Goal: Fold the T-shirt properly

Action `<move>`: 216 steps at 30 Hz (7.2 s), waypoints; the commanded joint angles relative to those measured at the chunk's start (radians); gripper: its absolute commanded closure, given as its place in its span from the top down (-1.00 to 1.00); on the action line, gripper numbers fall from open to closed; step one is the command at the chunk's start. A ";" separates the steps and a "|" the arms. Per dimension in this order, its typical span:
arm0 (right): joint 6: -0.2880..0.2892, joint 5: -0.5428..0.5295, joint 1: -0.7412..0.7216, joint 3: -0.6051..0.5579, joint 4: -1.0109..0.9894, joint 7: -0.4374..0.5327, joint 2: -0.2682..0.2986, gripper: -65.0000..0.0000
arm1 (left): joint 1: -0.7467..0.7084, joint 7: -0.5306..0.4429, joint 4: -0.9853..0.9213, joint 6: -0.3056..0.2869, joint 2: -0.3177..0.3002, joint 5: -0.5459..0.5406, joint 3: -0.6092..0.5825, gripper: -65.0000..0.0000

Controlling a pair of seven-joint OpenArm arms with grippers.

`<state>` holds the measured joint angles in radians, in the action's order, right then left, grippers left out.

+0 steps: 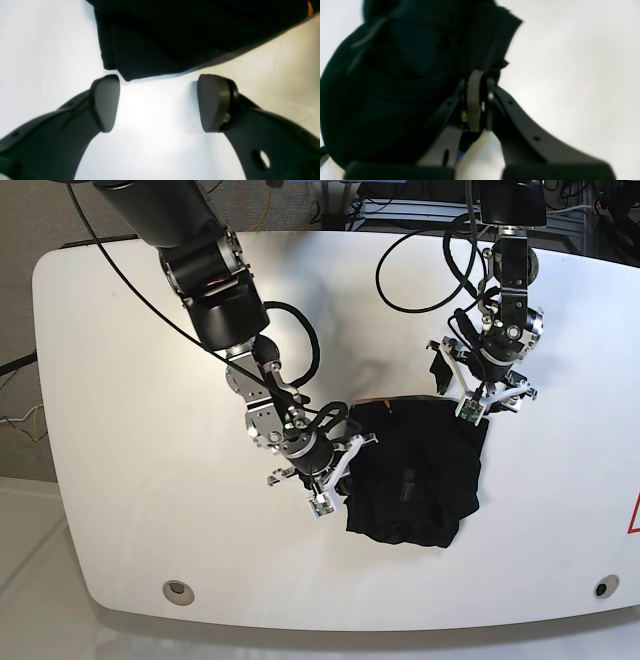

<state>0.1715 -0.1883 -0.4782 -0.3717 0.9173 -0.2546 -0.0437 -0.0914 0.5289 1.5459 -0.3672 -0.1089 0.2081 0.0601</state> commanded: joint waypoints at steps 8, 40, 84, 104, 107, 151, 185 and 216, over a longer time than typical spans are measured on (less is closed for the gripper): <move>-0.025 -0.020 0.000 0.007 0.065 0.027 0.037 -0.93 | 0.012 -0.013 0.015 0.004 -0.021 0.003 0.004 0.37; -0.017 -0.012 0.365 0.457 0.804 -0.401 0.304 -0.93 | -0.032 -0.033 0.397 0.049 -0.061 0.060 0.179 0.37; 0.122 0.088 1.016 1.351 0.946 -0.476 0.345 -0.93 | -0.132 -0.033 0.364 -0.331 0.019 0.207 1.059 0.37; 0.405 0.663 0.876 1.600 0.520 -0.179 0.176 -0.93 | -0.296 -0.039 0.112 -0.331 0.147 0.210 1.087 0.37; 0.448 0.732 0.846 1.663 0.437 -0.099 0.167 -0.93 | -0.299 -0.042 0.040 -0.331 0.143 0.248 1.087 0.37; 0.158 1.249 0.599 1.488 -0.909 0.504 0.170 -0.65 | 0.057 -0.683 -1.522 0.236 0.013 0.787 0.696 0.29; 0.105 1.289 0.566 1.453 -0.904 0.482 0.103 -0.60 | 0.094 -0.682 -1.531 0.303 0.108 0.793 0.654 0.21; 0.104 1.285 0.592 1.454 -0.904 0.516 0.097 -0.60 | 0.046 -0.682 -1.525 0.299 0.081 0.793 0.620 0.21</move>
<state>0.2695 1.0992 0.1131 1.0809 0.0120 0.2546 0.0513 -0.0471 -0.1501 0.0196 -0.0673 -0.0257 0.9981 0.6823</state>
